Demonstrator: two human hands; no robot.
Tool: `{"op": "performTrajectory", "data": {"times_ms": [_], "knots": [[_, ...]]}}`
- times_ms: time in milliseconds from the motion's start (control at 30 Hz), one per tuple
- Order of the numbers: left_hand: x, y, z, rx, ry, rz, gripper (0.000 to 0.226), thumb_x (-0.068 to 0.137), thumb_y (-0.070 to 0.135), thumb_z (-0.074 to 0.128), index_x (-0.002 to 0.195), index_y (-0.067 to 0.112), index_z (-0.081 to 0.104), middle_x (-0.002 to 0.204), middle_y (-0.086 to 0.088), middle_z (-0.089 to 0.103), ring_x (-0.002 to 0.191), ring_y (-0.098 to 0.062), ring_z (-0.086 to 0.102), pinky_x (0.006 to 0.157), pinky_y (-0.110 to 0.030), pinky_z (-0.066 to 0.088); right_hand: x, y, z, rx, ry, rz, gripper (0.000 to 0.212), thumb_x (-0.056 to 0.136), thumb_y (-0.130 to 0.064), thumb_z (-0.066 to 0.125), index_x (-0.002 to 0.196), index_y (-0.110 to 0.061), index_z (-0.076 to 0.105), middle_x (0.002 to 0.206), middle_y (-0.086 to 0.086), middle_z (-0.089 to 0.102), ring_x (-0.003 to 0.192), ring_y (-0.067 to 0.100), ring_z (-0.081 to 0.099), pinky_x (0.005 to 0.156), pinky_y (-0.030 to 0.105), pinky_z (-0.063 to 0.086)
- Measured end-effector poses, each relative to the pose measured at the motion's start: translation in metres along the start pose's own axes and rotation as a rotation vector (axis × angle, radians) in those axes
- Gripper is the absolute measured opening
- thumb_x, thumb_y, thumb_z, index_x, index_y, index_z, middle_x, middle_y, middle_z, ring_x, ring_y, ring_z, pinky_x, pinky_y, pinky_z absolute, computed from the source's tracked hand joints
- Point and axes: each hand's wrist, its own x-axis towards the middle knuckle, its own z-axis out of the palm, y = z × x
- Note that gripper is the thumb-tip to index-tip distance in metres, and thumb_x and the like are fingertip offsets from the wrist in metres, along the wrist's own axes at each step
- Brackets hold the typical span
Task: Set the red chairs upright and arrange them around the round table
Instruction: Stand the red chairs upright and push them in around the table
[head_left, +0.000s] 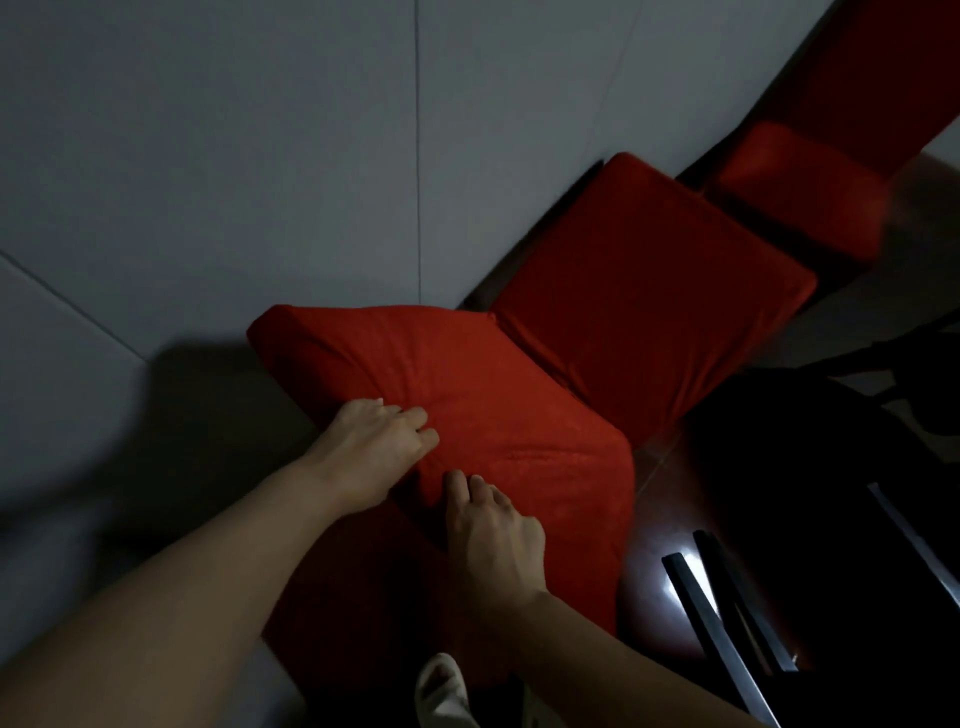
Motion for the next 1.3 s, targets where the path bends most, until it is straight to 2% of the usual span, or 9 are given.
{"op": "performTrajectory", "data": {"times_ms": [100,333,600,700,967,1100,1300], "knots": [[-0.009,-0.01,-0.022,0.018,-0.007,-0.02,0.041,0.087,0.006,0.055,0.123,0.024,0.05,0.115,0.005,0.05,0.108,-0.016,0.054,0.104,-0.036,0.039,-0.004,-0.013,-0.025,0.015,-0.026,-0.005,0.067,0.09,-0.02,0.062,0.143,-0.013,0.022,0.131,0.009,0.047,0.119,0.025,0.049,0.082,0.034,0.046],[-0.007,-0.017,-0.075,0.041,0.004,-0.05,0.037,0.085,0.006,0.056,0.116,0.024,0.053,0.112,0.003,0.052,0.104,-0.02,0.056,0.095,-0.036,0.042,-0.003,-0.012,-0.079,-0.002,-0.025,0.015,0.058,0.09,-0.016,0.061,0.138,-0.015,0.029,0.119,0.006,0.055,0.103,0.023,0.059,0.07,0.03,0.04],[0.033,-0.004,-0.129,0.038,0.027,-0.068,0.039,0.085,0.008,0.056,0.12,0.024,0.054,0.114,0.002,0.053,0.109,-0.021,0.055,0.1,-0.036,0.038,0.007,0.029,-0.133,-0.028,-0.027,0.084,0.054,0.09,-0.015,0.061,0.134,-0.017,0.031,0.109,0.004,0.062,0.097,0.023,0.063,0.065,0.029,0.041],[0.055,0.002,-0.151,0.021,0.05,-0.102,0.039,0.085,0.008,0.054,0.122,0.024,0.055,0.117,0.0,0.053,0.115,-0.022,0.052,0.105,-0.036,0.031,0.017,0.05,-0.158,-0.004,-0.005,0.098,0.048,0.088,-0.011,0.06,0.128,-0.017,0.035,0.109,0.005,0.062,0.099,0.024,0.062,0.066,0.03,0.042],[0.107,0.012,-0.191,-0.012,0.156,-0.105,0.042,0.085,0.004,0.054,0.124,0.02,0.053,0.12,-0.002,0.052,0.118,-0.022,0.046,0.111,-0.039,0.019,0.04,0.1,-0.202,0.036,0.116,0.139,0.042,0.085,-0.018,0.063,0.119,-0.02,0.038,0.105,0.002,0.06,0.095,0.024,0.062,0.067,0.032,0.041],[0.136,0.009,-0.199,-0.048,0.275,-0.055,0.044,0.081,0.002,0.057,0.122,0.021,0.053,0.114,0.0,0.053,0.116,-0.02,0.045,0.111,-0.037,0.016,0.055,0.122,-0.214,0.044,0.258,0.176,0.041,0.089,-0.028,0.061,0.123,-0.023,0.038,0.107,0.0,0.057,0.094,0.021,0.06,0.069,0.031,0.04],[0.182,0.0,-0.225,-0.063,0.352,0.088,0.044,0.08,0.005,0.06,0.119,0.023,0.05,0.111,0.002,0.054,0.11,-0.019,0.048,0.105,-0.035,0.026,0.08,0.152,-0.236,-0.035,0.424,0.276,0.042,0.093,-0.031,0.055,0.131,-0.026,0.037,0.106,-0.002,0.056,0.09,0.018,0.058,0.068,0.029,0.037]]}}
